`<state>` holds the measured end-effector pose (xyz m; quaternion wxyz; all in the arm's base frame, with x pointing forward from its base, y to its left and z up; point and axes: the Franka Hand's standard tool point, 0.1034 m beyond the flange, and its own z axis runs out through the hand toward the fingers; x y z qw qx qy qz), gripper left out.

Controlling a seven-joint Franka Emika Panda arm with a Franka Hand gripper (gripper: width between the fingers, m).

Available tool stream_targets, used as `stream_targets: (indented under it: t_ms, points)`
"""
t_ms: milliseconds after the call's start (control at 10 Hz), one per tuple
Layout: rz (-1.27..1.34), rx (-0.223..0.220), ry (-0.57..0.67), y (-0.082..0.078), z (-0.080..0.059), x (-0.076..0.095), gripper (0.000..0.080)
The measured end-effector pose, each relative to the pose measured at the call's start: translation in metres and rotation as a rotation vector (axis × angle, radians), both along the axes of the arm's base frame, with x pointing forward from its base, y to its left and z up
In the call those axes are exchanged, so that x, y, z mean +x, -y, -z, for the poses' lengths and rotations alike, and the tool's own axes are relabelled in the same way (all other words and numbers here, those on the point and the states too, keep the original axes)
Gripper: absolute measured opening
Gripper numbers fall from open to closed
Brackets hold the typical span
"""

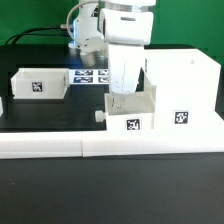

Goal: Assemble drawer

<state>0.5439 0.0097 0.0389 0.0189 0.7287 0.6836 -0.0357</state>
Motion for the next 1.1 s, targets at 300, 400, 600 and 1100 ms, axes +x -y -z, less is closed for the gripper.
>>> stream_targets:
  t_ms: [300,400,600,1100]
  points:
    - [-0.021,-0.011,0.004,0.027,-0.019,0.0,0.0648]
    - [-0.032,-0.013,0.0,0.041,-0.02,-0.002,0.0649]
    - [-0.051,-0.008,0.001,0.068,-0.017,-0.007,0.0649]
    - [-0.09,0.118,-0.014,0.096,-0.002,-0.013,0.0649]
